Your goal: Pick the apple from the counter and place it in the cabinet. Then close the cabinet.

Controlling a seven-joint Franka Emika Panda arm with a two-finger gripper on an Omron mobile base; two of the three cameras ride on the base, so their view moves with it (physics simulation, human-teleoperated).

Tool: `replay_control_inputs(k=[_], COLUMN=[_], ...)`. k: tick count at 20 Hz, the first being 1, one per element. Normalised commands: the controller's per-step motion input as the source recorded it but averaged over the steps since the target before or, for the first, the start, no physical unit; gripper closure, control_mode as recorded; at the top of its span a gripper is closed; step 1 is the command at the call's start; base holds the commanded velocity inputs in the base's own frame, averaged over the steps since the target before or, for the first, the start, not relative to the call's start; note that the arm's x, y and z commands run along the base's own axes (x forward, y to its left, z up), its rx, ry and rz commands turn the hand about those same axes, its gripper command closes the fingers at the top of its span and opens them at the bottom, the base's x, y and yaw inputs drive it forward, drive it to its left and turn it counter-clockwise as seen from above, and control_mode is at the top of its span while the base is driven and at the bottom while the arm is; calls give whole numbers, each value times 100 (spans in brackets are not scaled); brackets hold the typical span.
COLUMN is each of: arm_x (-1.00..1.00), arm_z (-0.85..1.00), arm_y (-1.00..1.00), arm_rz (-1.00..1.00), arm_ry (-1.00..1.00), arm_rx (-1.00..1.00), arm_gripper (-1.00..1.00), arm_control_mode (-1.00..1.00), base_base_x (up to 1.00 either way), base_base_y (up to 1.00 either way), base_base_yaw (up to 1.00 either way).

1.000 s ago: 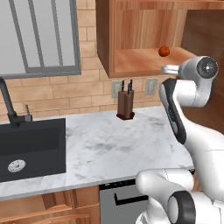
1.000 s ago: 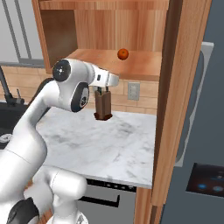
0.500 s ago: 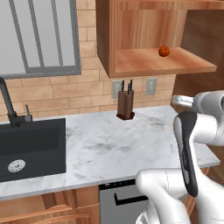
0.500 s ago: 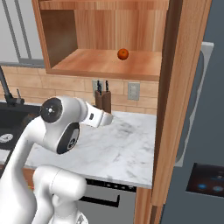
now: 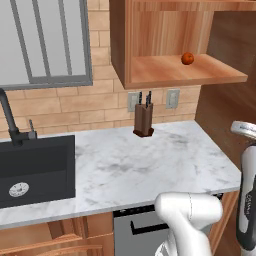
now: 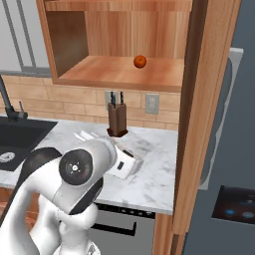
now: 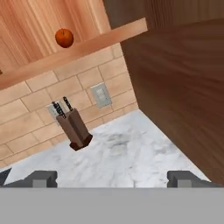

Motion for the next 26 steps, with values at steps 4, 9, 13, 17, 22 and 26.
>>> replay_control_inputs(k=[4, 9, 13, 17, 22, 26], arm_x=[-82, -64, -24, -3, -39, -56], arm_z=[-91, -100, -93, -56, 14, 68], arm_y=[-11, -3, -17, -27, -23, -33], arm_rz=[0, 0, 1, 9, 13, 14], arm_ry=[-23, -24, -25, -26, -34, -26], arm_rx=[13, 17, 21, 19, 17, 16], arm_gripper=[-100, -100, -100, -100, -100, -100], arm_control_mode=[-100, -100, -100, -100, -100, -100], base_base_x=[0, 0, 0, 0, 0, 0], base_base_y=[0, 0, 0, 0, 0, 0], base_base_yaw=[0, 0, 0, 0, 0, 0])
